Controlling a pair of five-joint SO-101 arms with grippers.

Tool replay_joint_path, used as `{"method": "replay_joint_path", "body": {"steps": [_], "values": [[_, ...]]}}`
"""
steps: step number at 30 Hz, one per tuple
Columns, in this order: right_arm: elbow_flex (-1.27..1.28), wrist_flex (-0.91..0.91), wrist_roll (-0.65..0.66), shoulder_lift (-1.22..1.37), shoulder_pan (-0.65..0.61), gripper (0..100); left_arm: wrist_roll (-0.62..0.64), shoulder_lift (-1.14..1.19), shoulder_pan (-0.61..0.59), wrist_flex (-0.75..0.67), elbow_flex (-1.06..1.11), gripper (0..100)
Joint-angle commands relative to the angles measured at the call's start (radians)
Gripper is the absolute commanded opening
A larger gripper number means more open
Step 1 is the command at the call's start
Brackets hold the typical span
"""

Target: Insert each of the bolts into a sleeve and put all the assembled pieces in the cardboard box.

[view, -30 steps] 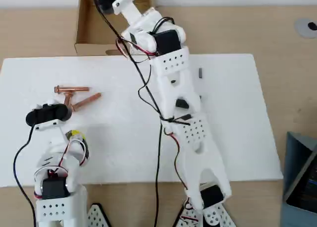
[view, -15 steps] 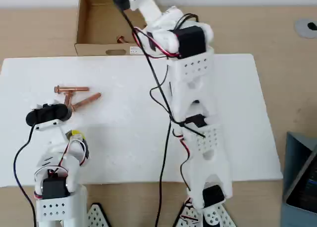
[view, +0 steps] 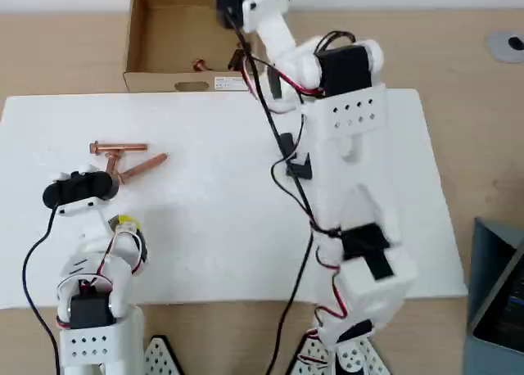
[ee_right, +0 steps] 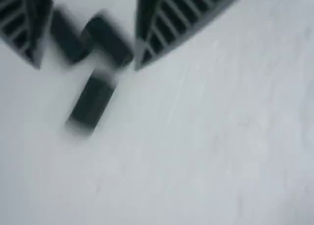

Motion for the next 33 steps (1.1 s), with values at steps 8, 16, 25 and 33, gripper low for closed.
{"method": "replay_joint_path", "body": {"steps": [8,16,25,33], "values": [[0.332,-0.041,-0.006,-0.01,0.031,14.7,-0.003,-0.008,-0.008,-0.015,-0.006,0],[0.335,-0.109,-0.005,0.179,0.056,14.7,-0.003,-0.008,-0.008,-0.015,-0.006,0],[0.335,-0.23,-0.005,0.274,0.062,15.0,-0.003,-0.008,-0.008,-0.015,-0.006,0],[0.291,-0.249,-0.005,0.328,0.104,19.4,-0.003,-0.008,-0.008,-0.015,-0.006,0]]}}
